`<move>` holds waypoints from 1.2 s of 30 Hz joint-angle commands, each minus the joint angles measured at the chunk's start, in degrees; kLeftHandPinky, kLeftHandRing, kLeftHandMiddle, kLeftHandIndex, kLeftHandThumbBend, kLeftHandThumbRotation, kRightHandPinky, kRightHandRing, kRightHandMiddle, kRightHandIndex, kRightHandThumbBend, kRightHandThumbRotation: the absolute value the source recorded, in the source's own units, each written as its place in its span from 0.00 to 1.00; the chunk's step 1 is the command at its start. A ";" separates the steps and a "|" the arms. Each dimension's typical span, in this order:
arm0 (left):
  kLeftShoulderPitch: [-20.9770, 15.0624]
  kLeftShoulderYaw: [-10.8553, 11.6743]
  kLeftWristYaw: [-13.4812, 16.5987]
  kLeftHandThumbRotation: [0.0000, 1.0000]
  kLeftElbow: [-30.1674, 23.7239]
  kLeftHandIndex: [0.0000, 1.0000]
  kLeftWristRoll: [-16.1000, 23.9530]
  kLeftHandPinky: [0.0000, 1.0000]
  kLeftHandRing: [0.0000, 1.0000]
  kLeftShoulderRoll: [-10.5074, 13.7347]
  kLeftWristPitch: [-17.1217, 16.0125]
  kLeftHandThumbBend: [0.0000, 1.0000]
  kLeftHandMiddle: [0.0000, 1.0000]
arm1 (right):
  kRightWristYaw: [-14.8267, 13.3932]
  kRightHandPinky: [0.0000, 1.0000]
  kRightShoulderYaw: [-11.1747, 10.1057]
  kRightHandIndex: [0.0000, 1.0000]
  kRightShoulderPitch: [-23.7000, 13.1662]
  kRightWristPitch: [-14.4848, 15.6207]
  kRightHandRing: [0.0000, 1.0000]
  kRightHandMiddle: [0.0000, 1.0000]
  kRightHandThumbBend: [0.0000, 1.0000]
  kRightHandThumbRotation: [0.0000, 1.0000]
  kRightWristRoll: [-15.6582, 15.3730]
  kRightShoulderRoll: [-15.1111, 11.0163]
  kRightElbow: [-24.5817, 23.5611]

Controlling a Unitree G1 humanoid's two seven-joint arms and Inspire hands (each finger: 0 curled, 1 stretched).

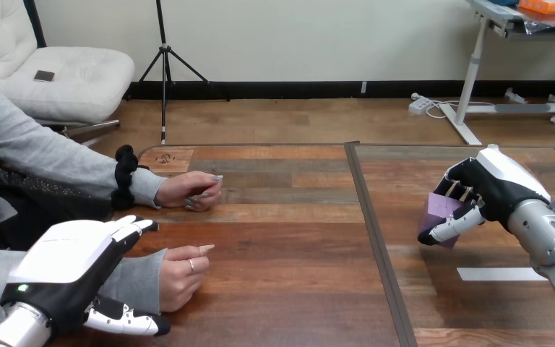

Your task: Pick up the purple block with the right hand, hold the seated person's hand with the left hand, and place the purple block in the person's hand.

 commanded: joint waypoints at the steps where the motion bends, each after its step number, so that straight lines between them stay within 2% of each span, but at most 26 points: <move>1: -4.45 -0.74 2.45 0.44 1.55 0.88 0.57 0.77 0.89 1.64 0.09 1.00 0.91 | -0.58 0.33 -1.05 0.45 -2.89 -0.43 0.39 0.43 0.87 0.00 0.66 -0.16 -2.08; 14: -5.84 -2.33 3.51 0.45 3.52 0.88 1.88 0.77 0.88 2.16 0.25 1.00 0.91 | -0.56 0.34 -0.81 0.45 -2.89 -0.78 0.39 0.44 0.87 0.00 0.42 -0.22 -2.21; 21: -6.89 -3.32 2.64 0.44 4.07 0.88 2.58 0.78 0.88 2.33 1.41 1.00 0.91 | -0.31 0.35 -1.03 0.45 -2.93 -0.53 0.40 0.44 0.87 0.00 0.70 -0.08 -2.19; 36: -9.52 -5.67 4.29 0.42 8.01 0.83 4.09 0.75 0.82 2.90 2.26 1.00 0.85 | 0.25 0.35 -1.00 0.44 -2.91 -1.04 0.40 0.44 0.85 0.00 0.75 -0.09 -2.25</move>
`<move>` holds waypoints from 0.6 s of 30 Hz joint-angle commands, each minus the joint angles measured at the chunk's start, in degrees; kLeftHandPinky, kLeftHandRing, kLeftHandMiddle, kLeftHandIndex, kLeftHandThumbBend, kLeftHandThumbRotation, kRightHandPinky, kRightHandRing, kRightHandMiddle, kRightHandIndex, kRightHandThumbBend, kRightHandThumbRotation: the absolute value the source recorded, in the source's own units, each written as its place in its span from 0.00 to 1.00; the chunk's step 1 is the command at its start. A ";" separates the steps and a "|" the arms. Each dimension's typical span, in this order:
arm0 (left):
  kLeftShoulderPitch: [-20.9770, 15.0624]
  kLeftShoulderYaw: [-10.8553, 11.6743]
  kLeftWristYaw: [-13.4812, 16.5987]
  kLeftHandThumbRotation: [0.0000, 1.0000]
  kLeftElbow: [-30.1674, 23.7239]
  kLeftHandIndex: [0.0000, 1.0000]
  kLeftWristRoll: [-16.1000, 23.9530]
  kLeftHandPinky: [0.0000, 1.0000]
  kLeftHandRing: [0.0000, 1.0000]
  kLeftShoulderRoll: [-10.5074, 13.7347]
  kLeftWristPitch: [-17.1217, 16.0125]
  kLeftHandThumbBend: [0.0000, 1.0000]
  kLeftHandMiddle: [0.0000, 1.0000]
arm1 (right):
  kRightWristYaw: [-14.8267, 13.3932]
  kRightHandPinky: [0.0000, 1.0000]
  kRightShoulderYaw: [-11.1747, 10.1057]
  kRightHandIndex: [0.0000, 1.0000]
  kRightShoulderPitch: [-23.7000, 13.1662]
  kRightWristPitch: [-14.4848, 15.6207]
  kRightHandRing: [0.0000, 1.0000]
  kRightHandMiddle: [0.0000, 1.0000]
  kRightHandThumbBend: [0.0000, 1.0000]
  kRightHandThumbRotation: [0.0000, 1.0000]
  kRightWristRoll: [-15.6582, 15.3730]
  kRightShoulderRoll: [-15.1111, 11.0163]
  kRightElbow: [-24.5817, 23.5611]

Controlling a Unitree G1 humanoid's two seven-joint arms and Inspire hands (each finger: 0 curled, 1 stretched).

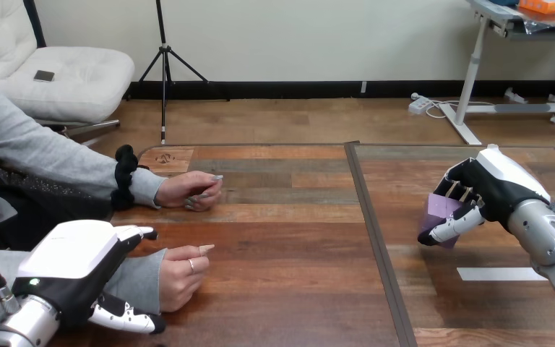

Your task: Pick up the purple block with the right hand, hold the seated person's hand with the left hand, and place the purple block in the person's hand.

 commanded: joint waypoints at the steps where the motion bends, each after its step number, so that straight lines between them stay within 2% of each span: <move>1: -4.59 -0.96 1.62 0.42 1.28 0.83 0.82 0.75 0.82 1.68 0.70 1.00 0.84 | -0.19 0.36 -0.99 0.44 -2.92 -0.99 0.41 0.44 0.85 0.00 0.71 -0.10 -2.27; 14: -6.19 -2.42 2.42 0.37 3.57 0.81 2.05 0.74 0.81 2.37 0.99 1.00 0.82 | -0.25 0.36 -0.96 0.44 -2.87 -1.18 0.41 0.45 0.85 0.00 0.62 -0.28 -2.11; 18: -6.64 -2.70 1.78 0.35 3.99 0.81 1.98 0.75 0.81 2.57 1.23 1.00 0.82 | -0.33 0.36 -1.02 0.44 -2.80 -1.19 0.41 0.45 0.85 0.00 0.68 -0.32 -2.14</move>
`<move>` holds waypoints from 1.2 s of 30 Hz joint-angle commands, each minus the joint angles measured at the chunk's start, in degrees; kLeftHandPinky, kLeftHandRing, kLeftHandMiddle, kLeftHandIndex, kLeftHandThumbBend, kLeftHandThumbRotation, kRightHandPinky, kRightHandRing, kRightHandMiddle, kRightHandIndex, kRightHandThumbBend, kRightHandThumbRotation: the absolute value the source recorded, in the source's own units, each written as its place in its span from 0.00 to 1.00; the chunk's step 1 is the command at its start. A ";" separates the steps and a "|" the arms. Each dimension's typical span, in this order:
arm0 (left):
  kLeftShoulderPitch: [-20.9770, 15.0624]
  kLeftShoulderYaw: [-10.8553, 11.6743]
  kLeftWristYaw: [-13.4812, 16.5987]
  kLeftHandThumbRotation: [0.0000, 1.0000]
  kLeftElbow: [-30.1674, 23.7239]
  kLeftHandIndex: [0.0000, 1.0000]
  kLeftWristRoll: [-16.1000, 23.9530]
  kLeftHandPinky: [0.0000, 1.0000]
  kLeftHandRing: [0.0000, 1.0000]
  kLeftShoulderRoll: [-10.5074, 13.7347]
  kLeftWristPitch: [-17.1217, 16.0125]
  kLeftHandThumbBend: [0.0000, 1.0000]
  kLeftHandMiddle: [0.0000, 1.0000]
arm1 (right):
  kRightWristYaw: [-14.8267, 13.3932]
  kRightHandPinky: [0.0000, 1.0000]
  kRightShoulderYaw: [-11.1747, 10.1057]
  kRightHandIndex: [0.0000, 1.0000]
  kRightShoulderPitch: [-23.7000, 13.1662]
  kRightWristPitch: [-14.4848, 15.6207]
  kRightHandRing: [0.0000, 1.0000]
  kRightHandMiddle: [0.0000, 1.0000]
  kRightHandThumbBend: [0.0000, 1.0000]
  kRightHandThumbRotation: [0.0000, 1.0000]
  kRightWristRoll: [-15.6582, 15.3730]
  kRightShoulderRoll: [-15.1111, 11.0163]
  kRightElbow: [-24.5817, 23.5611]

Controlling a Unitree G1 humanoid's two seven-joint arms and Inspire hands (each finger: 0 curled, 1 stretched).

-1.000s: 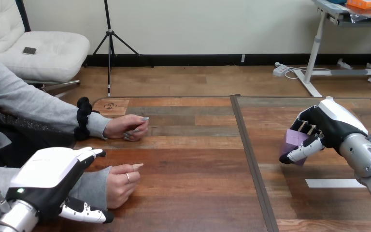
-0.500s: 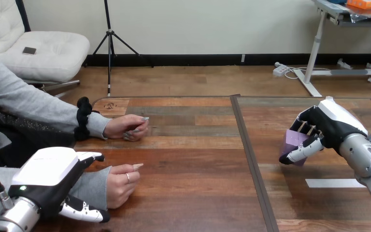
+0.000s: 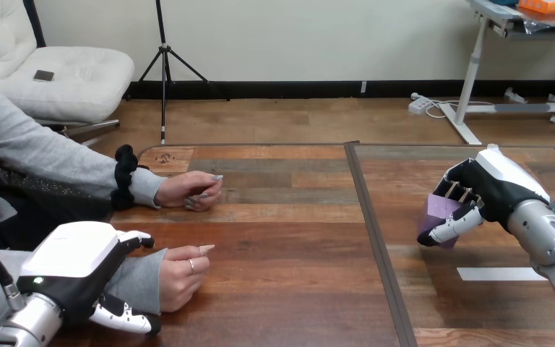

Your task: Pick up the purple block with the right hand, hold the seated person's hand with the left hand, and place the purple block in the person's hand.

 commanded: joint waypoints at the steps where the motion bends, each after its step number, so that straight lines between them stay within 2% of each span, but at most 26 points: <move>1: -4.32 -0.65 1.33 0.34 0.65 0.81 0.57 0.74 0.80 2.33 0.31 1.00 0.82 | -0.45 0.36 -1.02 0.45 -2.80 -1.02 0.41 0.45 0.85 0.00 0.67 -0.31 -2.15; 14: -5.57 -2.04 2.10 0.29 2.91 0.79 1.88 0.74 0.78 3.29 0.84 1.00 0.79 | -0.84 0.35 -1.17 0.45 -2.54 -1.67 0.40 0.44 0.86 0.00 0.79 -0.41 -2.33; 23: -6.63 -2.57 0.42 0.20 4.18 0.78 0.95 0.73 0.76 3.35 1.74 1.00 0.78 | -1.19 0.34 -1.21 0.45 -2.45 -1.70 0.40 0.44 0.86 0.00 0.79 -0.34 -2.45; 27: -6.99 -3.08 0.03 0.17 3.91 0.77 1.80 0.72 0.75 3.41 2.72 1.00 0.76 | -1.29 0.34 -1.24 0.45 -2.44 -1.64 0.39 0.44 0.86 0.00 0.80 -0.29 -2.45; 36: -7.59 -4.02 -1.78 0.08 3.02 0.72 2.55 0.57 0.67 3.42 5.31 0.98 0.71 | -0.75 0.34 -1.53 0.45 -2.53 -1.35 0.40 0.44 0.86 0.00 1.20 -0.24 -2.44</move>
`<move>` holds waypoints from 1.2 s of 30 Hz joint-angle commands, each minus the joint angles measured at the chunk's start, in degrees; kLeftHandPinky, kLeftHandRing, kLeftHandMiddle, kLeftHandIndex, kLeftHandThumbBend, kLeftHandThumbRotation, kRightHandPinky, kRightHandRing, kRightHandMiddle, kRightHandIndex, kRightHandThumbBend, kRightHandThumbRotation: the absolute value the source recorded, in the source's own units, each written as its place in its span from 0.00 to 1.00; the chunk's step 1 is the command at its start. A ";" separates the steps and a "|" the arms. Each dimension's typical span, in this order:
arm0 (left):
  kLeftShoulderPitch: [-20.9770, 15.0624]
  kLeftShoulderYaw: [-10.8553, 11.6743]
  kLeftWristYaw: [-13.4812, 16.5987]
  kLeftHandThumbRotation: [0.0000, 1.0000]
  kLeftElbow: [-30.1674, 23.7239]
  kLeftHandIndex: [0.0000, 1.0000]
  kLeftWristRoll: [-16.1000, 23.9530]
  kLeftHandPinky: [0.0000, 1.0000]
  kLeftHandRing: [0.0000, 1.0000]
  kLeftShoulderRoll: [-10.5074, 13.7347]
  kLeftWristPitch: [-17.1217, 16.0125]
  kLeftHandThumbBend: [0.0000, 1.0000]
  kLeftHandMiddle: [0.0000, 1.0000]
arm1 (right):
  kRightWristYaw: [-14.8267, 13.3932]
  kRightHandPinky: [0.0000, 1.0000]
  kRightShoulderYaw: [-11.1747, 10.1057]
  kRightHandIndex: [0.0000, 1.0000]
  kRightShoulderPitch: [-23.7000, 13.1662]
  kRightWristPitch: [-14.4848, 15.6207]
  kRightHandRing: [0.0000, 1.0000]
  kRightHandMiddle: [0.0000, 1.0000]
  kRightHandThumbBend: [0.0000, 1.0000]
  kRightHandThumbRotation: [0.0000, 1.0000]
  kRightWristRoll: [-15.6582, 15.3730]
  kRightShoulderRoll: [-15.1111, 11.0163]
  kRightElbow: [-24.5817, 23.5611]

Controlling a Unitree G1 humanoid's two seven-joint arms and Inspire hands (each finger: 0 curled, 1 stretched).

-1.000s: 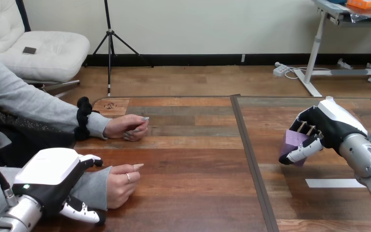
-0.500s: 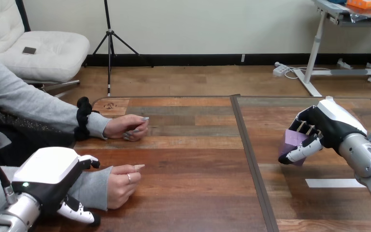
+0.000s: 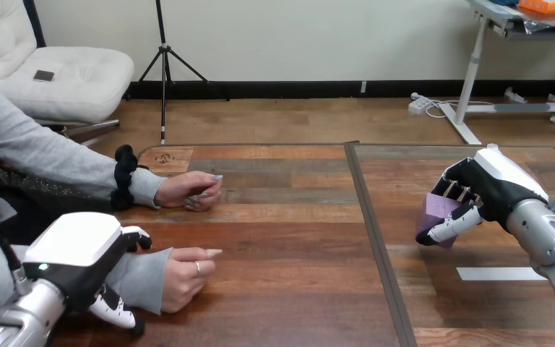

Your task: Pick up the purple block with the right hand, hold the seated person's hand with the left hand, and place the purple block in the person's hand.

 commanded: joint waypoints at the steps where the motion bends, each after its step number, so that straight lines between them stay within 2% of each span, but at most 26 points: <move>1: -2.99 -0.62 -1.10 0.06 0.44 0.70 0.72 0.54 0.65 1.62 2.40 0.98 0.69 | -0.78 0.35 -1.48 0.45 -2.53 -0.61 0.40 0.45 0.86 0.00 1.12 -0.23 -2.43; 9: -3.53 -1.17 -2.47 0.02 0.48 0.67 0.04 0.49 0.61 1.69 3.61 0.97 0.66 | -1.20 0.35 -1.42 0.45 -2.50 -0.93 0.41 0.45 0.87 0.00 1.01 -0.28 -2.38; 20: -3.83 -1.27 -3.21 0.00 0.98 0.66 -1.24 0.50 0.60 1.37 4.02 0.96 0.65 | -0.45 0.36 -1.65 0.45 -2.65 -0.49 0.42 0.46 0.85 0.00 1.30 -0.26 -2.56; 36: -4.87 -2.19 -2.47 0.00 3.56 0.62 -2.52 0.47 0.56 1.19 3.23 0.96 0.60 | -0.56 0.36 -2.02 0.46 -2.46 -1.17 0.41 0.46 0.85 0.00 1.53 -0.45 -2.85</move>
